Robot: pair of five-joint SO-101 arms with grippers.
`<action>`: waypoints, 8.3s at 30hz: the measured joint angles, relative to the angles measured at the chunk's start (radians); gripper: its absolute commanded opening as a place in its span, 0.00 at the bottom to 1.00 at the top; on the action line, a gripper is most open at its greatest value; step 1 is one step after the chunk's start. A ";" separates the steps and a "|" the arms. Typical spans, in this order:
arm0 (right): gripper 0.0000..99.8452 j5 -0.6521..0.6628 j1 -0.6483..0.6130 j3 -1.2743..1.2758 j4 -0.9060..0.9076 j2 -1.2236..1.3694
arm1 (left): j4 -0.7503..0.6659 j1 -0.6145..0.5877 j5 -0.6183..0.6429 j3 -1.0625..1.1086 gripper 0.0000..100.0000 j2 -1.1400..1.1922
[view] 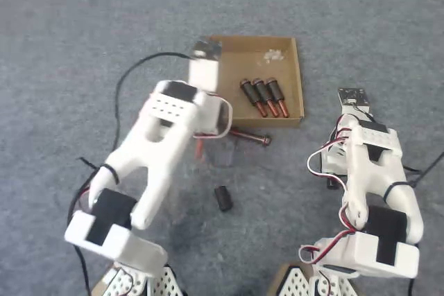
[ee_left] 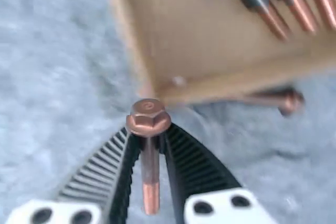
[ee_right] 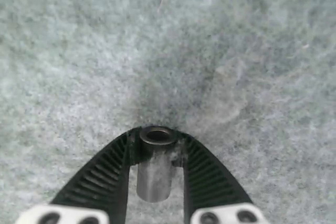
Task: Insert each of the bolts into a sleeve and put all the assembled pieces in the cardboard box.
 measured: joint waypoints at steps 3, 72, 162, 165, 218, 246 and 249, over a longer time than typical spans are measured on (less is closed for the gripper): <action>0.01 0.000 0.000 0.000 0.000 0.000 | -0.041 -0.081 0.002 0.000 0.01 0.000; 0.01 -0.212 -0.394 0.473 -2.140 0.051 | -0.425 -0.522 -0.107 0.302 0.01 -0.040; 0.01 -0.164 -0.859 0.918 -2.288 0.002 | -1.765 -0.048 -0.057 0.970 0.01 -0.400; 0.01 -0.164 -0.859 0.918 -2.286 0.002 | -1.821 -0.038 -0.014 1.003 0.01 -0.402; 0.01 -0.161 -0.868 0.916 -2.214 0.008 | -1.000 0.089 0.212 1.026 0.01 -0.945; 0.01 -0.107 -0.865 0.916 -2.214 0.008 | -1.111 0.132 0.210 1.162 0.01 -0.948; 0.01 -0.107 -0.864 0.916 -2.214 0.008 | -1.115 0.133 0.210 1.162 0.01 -0.948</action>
